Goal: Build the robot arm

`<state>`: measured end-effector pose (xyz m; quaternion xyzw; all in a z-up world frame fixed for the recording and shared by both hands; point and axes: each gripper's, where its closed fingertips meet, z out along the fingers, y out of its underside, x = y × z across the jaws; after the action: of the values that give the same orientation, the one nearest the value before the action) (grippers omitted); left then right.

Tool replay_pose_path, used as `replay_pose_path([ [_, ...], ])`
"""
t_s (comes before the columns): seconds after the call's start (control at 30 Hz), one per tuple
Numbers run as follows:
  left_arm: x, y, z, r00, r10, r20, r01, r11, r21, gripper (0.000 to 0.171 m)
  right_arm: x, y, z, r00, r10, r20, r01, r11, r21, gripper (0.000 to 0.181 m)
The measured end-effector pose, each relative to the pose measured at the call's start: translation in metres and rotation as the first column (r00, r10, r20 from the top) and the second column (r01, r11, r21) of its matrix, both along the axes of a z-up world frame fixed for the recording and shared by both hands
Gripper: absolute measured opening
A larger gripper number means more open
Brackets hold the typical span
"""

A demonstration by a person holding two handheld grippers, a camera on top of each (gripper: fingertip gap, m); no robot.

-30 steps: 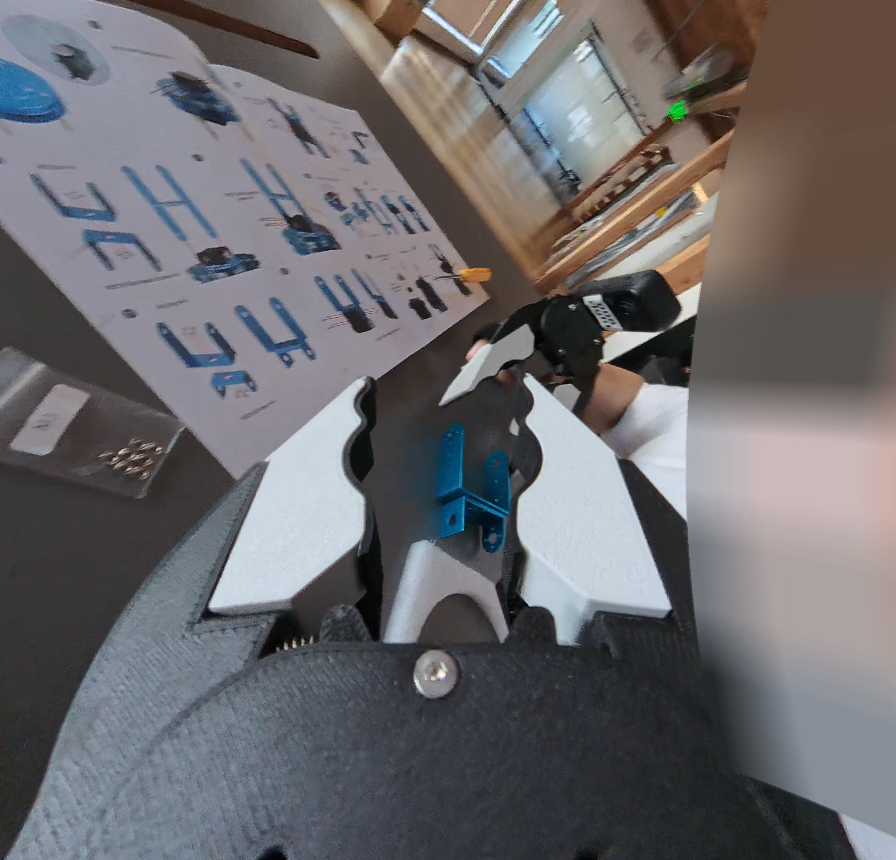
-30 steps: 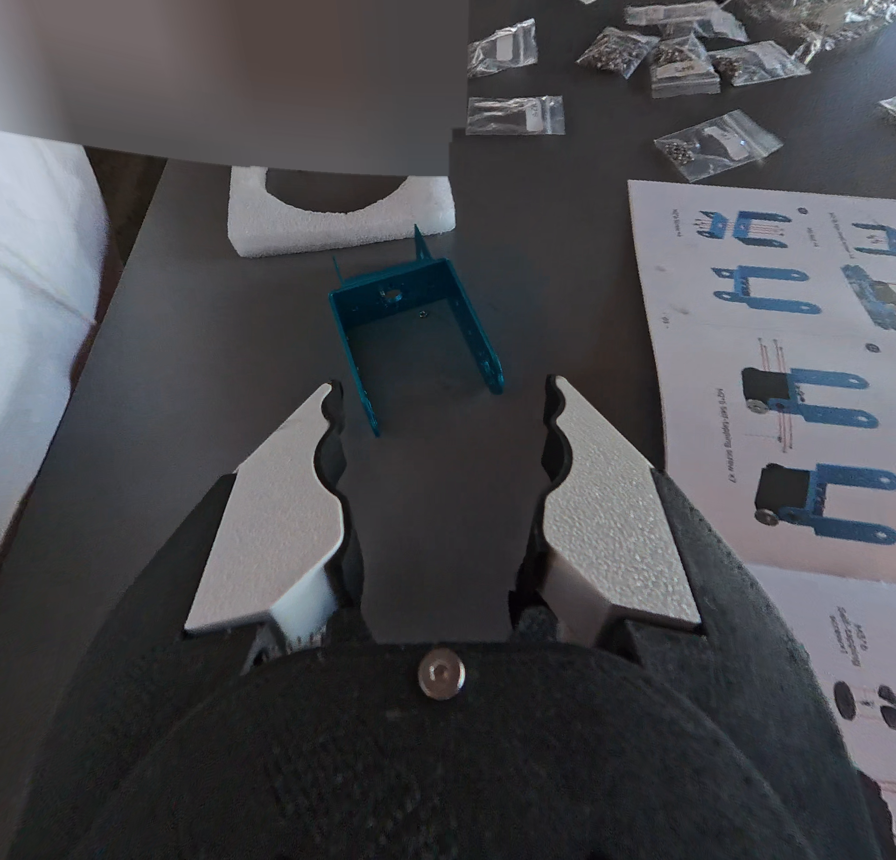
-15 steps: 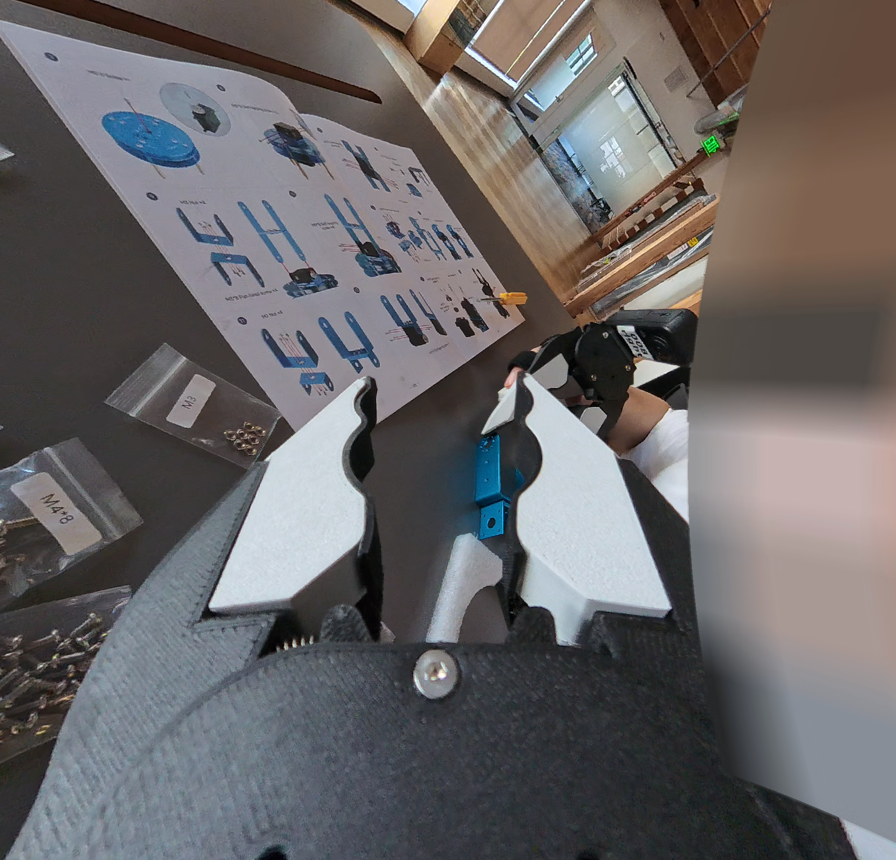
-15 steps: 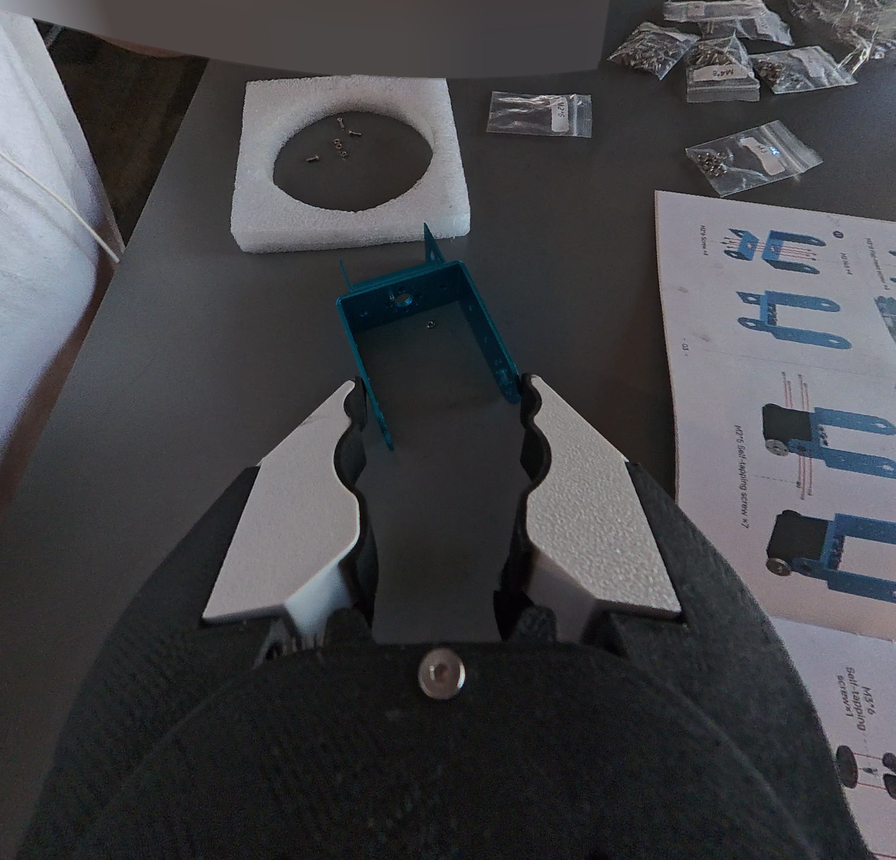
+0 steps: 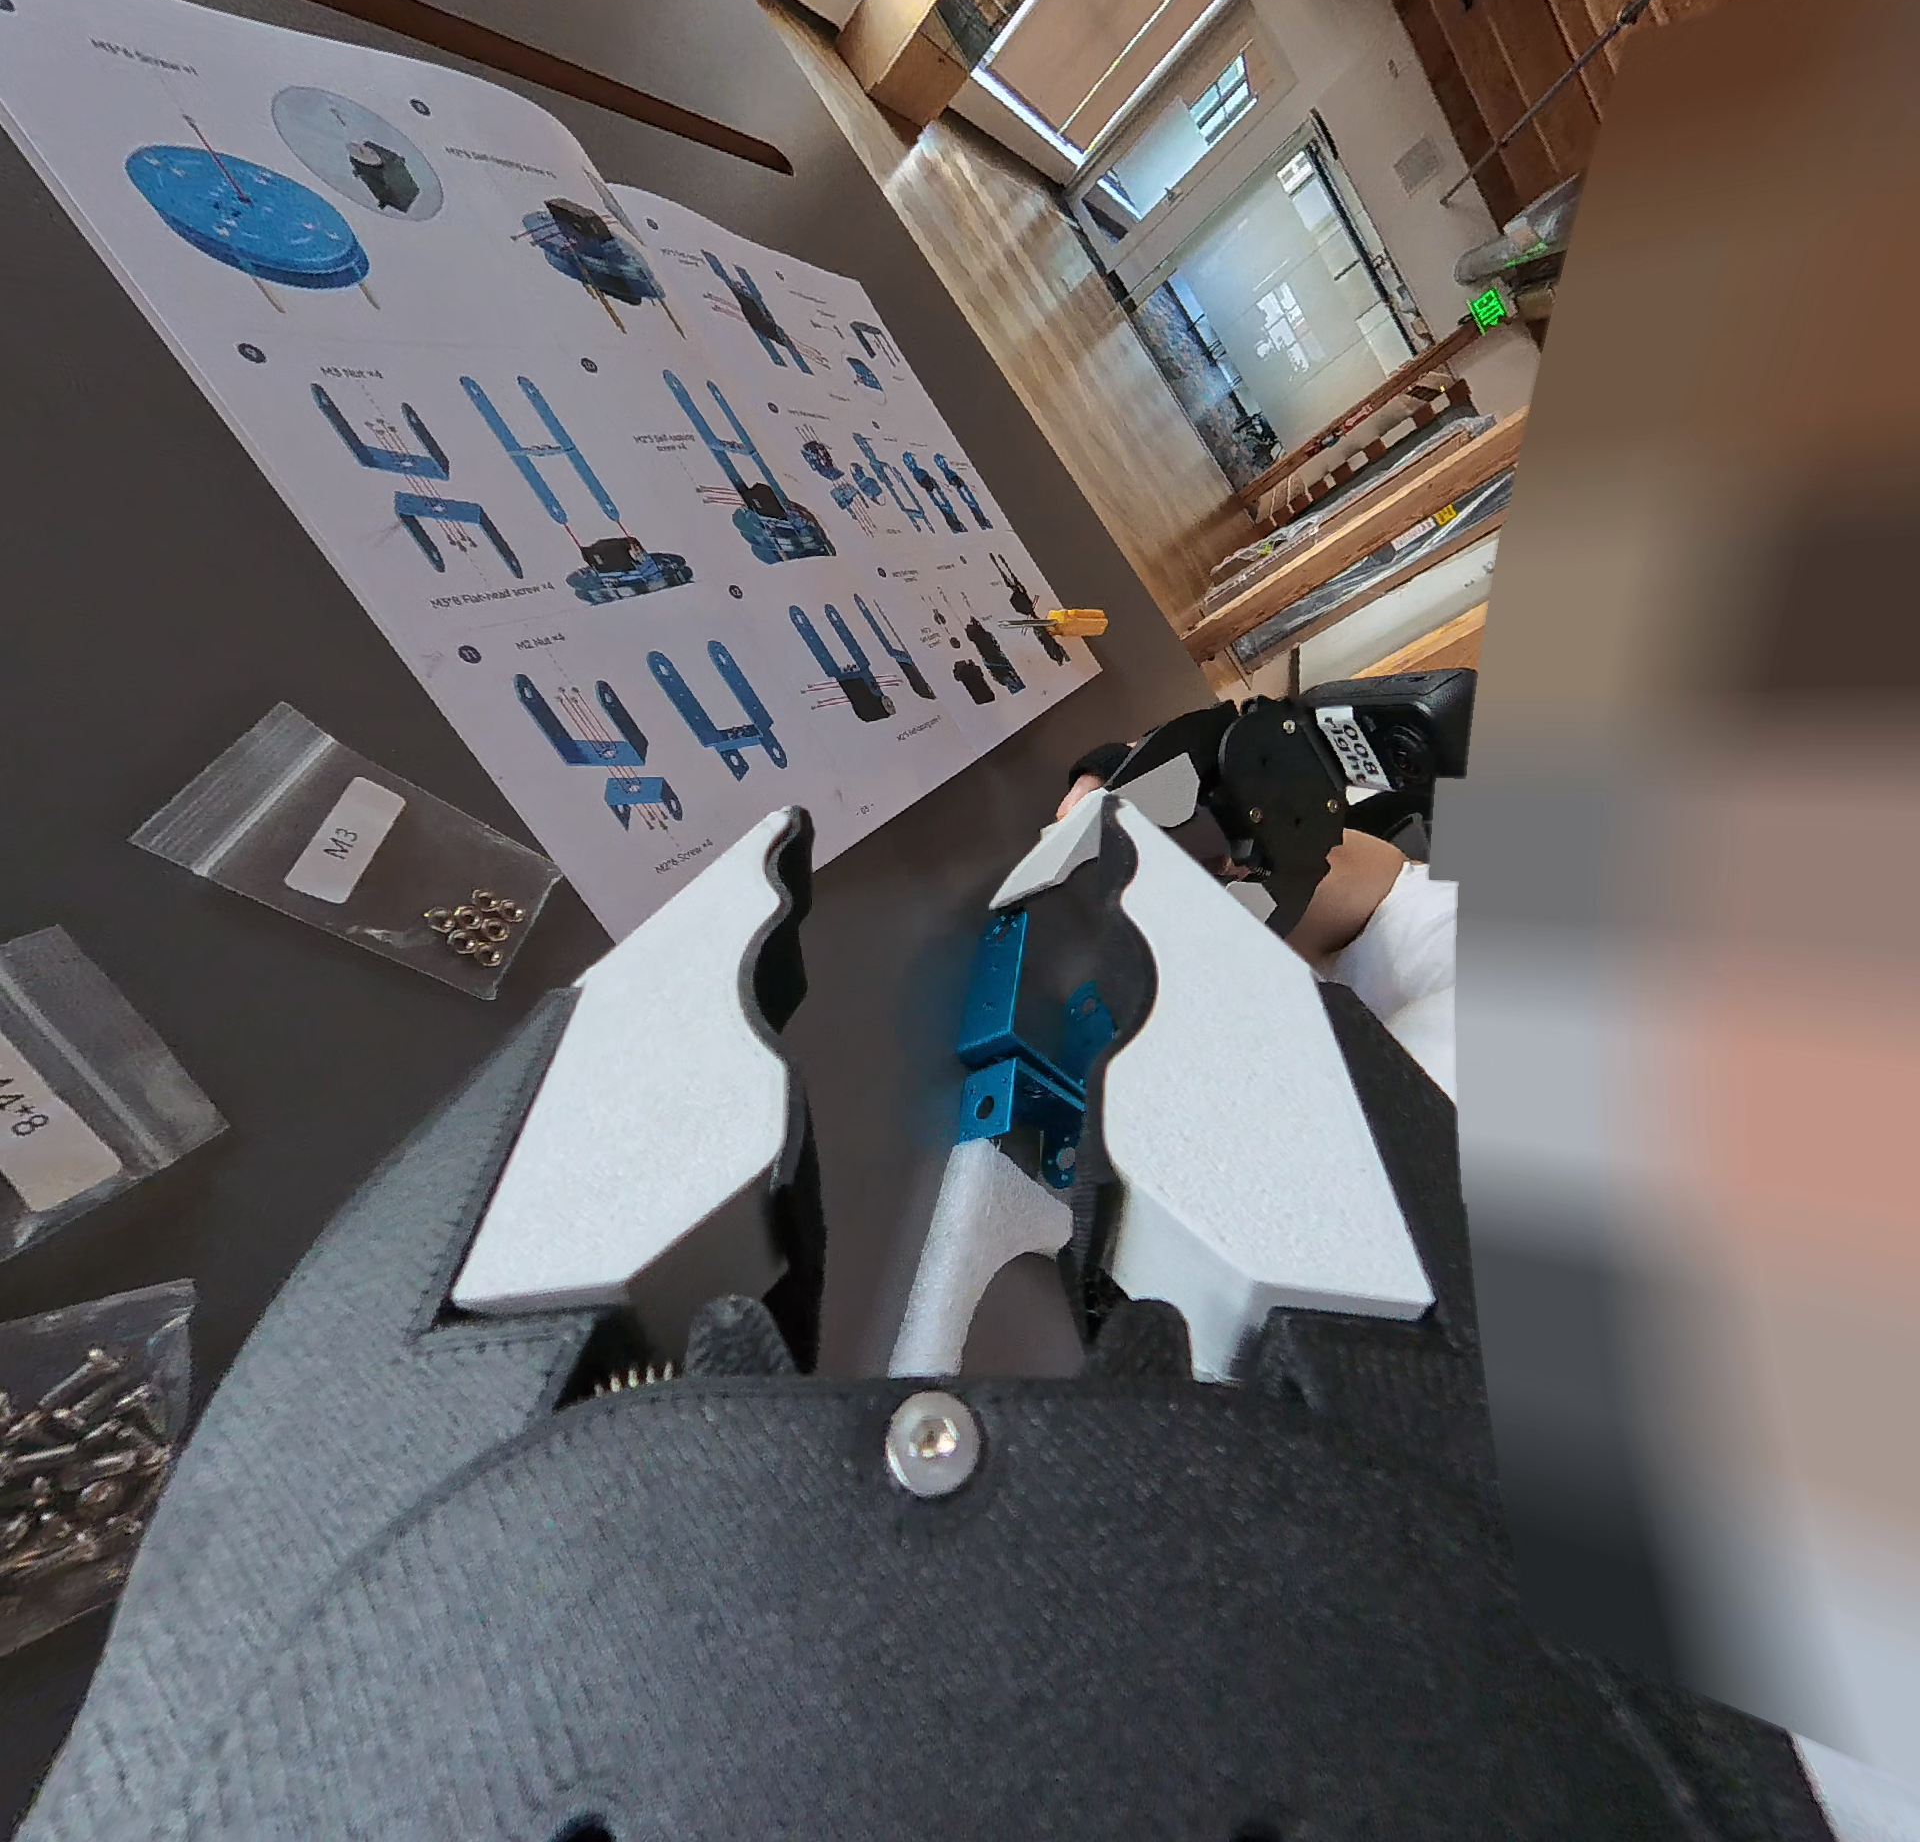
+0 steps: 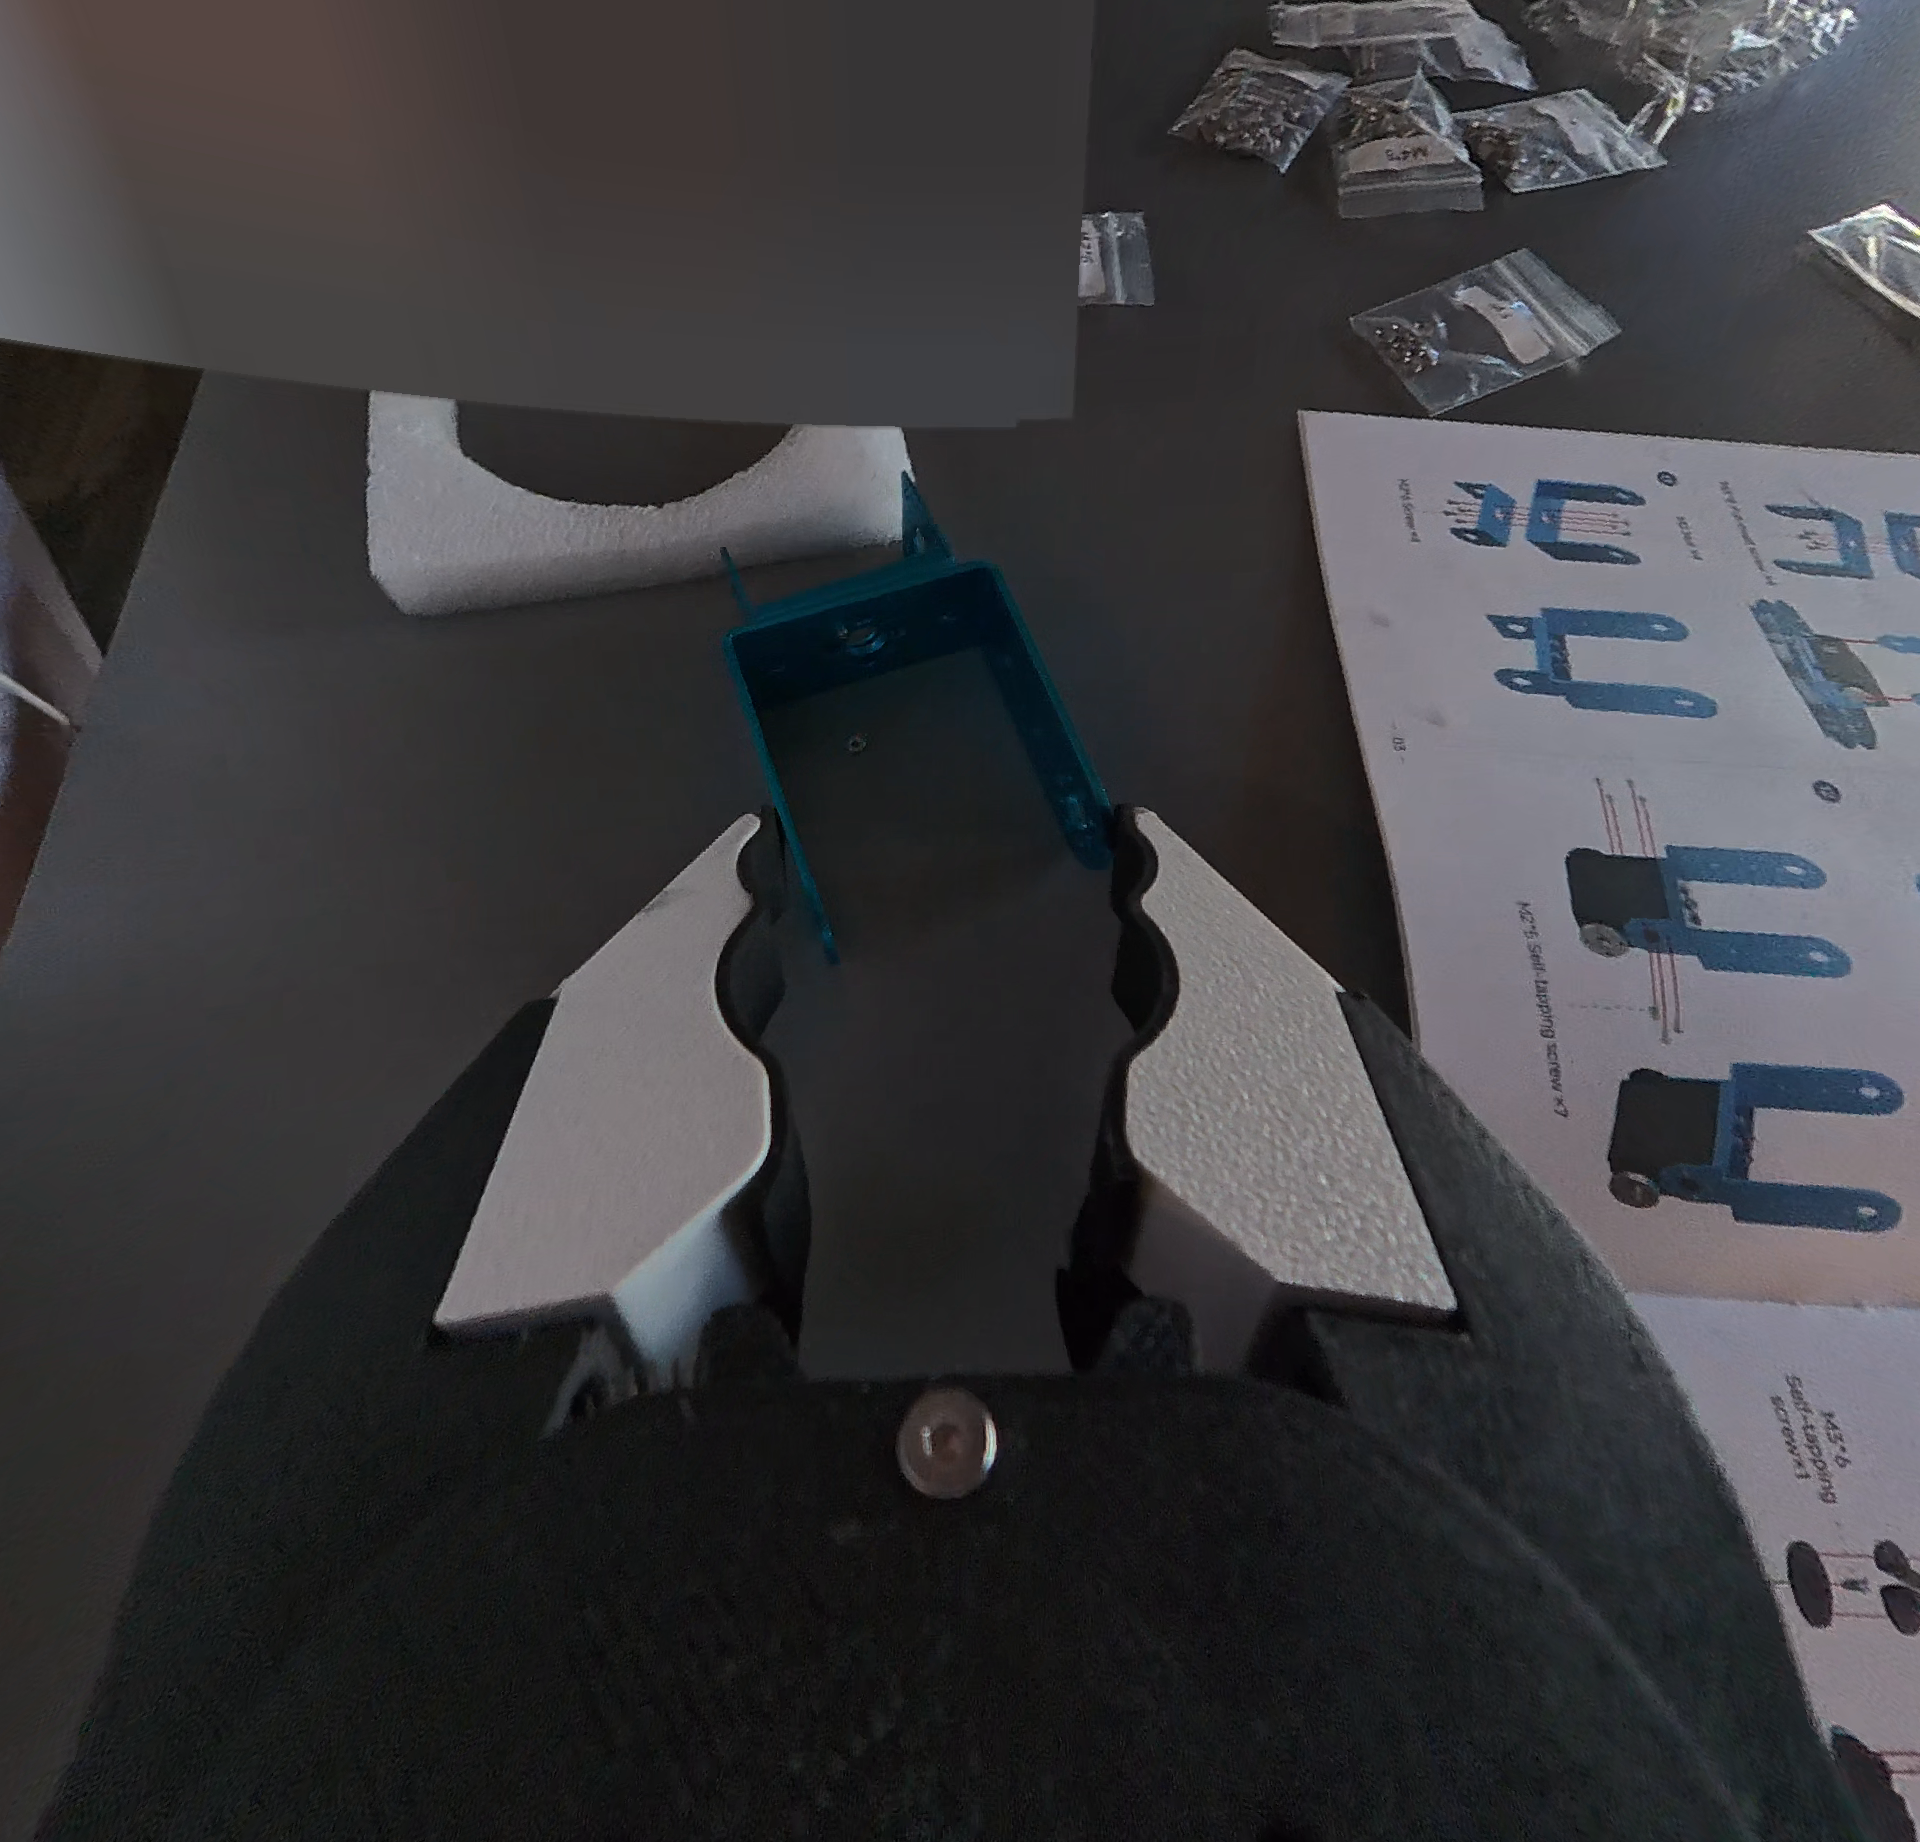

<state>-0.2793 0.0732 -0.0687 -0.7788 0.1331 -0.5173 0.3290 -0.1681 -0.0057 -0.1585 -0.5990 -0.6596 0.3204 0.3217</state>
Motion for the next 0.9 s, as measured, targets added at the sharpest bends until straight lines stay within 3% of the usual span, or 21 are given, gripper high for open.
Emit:
replay_pose_path([
  [0.4, 0.002, -0.001, -0.004, 1.000, -0.007, 0.004, 0.007, 1.000, -0.024, 0.054, -0.006, 0.007, -0.001, 0.990, -0.143, 0.009, 0.143, 0.990, -0.014, 0.064],
  [0.73, 0.007, -0.006, -0.004, 0.999, -0.034, 0.026, 0.035, 0.998, -0.044, 0.054, -0.001, -0.010, -0.001, 0.996, -0.085, 0.007, 0.085, 0.992, -0.091, 0.064],
  [0.9, 0.009, -0.007, -0.002, 0.999, -0.044, 0.022, 0.045, 0.999, -0.024, 0.054, 0.003, -0.014, 0.019, 0.996, -0.049, -0.074, 0.035, 0.982, -0.185, 0.066],
])
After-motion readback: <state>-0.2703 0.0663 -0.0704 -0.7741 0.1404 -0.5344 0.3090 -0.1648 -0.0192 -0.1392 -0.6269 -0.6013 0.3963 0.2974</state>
